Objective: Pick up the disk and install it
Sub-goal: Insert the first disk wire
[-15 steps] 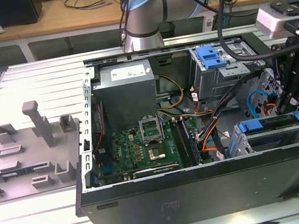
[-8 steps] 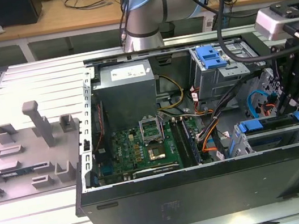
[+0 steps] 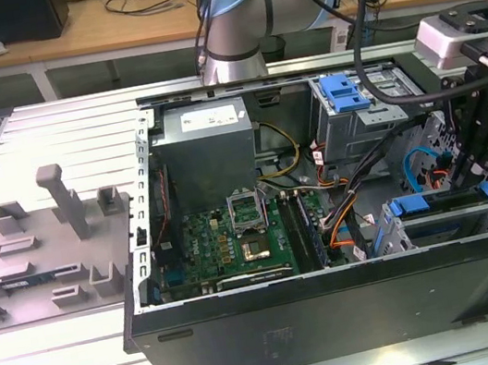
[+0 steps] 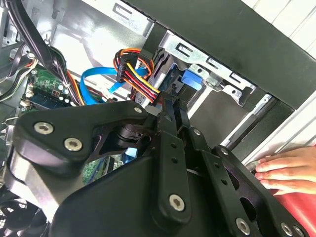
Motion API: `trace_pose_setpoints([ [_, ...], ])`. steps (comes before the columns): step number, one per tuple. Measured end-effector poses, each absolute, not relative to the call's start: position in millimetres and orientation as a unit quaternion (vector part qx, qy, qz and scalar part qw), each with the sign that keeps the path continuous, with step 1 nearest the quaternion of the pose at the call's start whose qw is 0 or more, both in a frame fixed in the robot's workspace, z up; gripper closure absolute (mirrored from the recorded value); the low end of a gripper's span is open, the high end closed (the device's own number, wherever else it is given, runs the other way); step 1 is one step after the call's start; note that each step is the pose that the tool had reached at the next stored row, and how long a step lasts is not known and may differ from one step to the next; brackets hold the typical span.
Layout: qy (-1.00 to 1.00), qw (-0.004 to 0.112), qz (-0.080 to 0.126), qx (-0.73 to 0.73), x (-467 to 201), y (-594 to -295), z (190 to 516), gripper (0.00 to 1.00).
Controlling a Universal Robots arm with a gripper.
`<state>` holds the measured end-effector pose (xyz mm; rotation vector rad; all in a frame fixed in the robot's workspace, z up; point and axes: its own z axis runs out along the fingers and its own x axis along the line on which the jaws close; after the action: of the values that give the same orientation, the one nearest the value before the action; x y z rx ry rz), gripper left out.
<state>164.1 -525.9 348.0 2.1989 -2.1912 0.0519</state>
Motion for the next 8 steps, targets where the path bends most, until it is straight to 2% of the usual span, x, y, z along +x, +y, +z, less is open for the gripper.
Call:
trace_pose_setpoints([
  [8,-0.706,0.018,0.017,0.708,164.2,-525.9,344.8,0.84],
])
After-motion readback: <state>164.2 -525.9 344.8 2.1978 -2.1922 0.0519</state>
